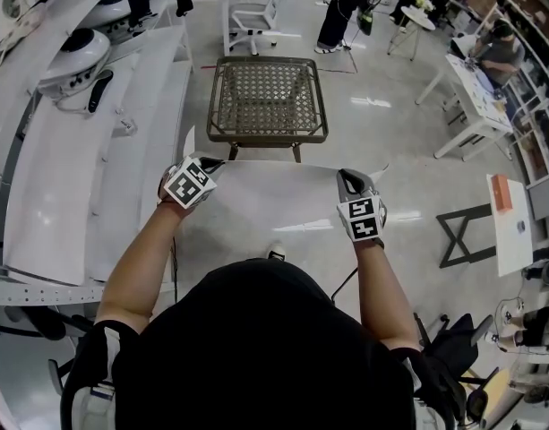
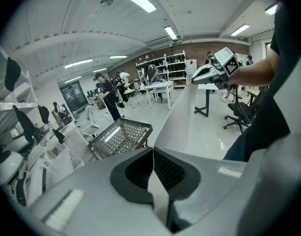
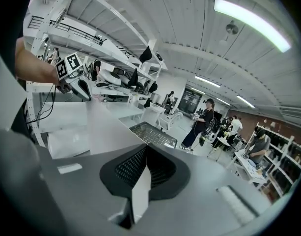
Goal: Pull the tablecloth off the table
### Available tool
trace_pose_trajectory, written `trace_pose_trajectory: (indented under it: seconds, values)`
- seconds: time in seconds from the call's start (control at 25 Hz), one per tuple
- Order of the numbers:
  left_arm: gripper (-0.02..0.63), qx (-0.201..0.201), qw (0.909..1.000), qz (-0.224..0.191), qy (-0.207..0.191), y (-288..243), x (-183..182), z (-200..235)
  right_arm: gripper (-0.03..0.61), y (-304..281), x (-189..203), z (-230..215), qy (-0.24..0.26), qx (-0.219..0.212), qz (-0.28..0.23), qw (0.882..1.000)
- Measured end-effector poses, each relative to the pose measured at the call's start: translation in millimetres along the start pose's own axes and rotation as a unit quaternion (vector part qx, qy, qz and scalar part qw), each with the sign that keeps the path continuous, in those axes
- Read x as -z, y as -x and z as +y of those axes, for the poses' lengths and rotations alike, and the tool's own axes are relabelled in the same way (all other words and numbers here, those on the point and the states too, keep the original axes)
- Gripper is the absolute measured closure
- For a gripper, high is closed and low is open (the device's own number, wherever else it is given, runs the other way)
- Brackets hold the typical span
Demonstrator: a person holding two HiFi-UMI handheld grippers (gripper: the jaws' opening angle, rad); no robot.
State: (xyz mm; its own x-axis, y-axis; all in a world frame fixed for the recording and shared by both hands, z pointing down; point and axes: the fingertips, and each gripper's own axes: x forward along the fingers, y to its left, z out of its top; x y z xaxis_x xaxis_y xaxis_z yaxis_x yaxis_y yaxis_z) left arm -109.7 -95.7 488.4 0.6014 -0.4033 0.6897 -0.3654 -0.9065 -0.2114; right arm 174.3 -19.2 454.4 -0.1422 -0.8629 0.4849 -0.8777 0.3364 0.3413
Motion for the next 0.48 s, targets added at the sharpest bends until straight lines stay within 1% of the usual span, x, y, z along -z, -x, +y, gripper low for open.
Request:
trace_pose_trajectory:
  seconds: [0.2, 0.36, 0.48]
  values:
    - [0.612, 0.006, 0.9999, -0.005, -0.012, -1.3, -1.9, -5.8, 0.545, -0.1, 2.2, 0.4, -0.001, 0.0, 0.001, 1.0]
    - [0.613, 0.003, 1.0, 0.004, -0.007, 1.6, 5.4, -2.2, 0.545, -1.9, -2.9, 2.8, 0.0, 0.0, 0.0, 1.0]
    - [0.614, 0.005, 0.9999, -0.006, -0.014, 3.9, 0.0, -3.2, 0.545, -1.8, -4.2, 2.8, 0.0, 0.0, 0.0, 1.0]
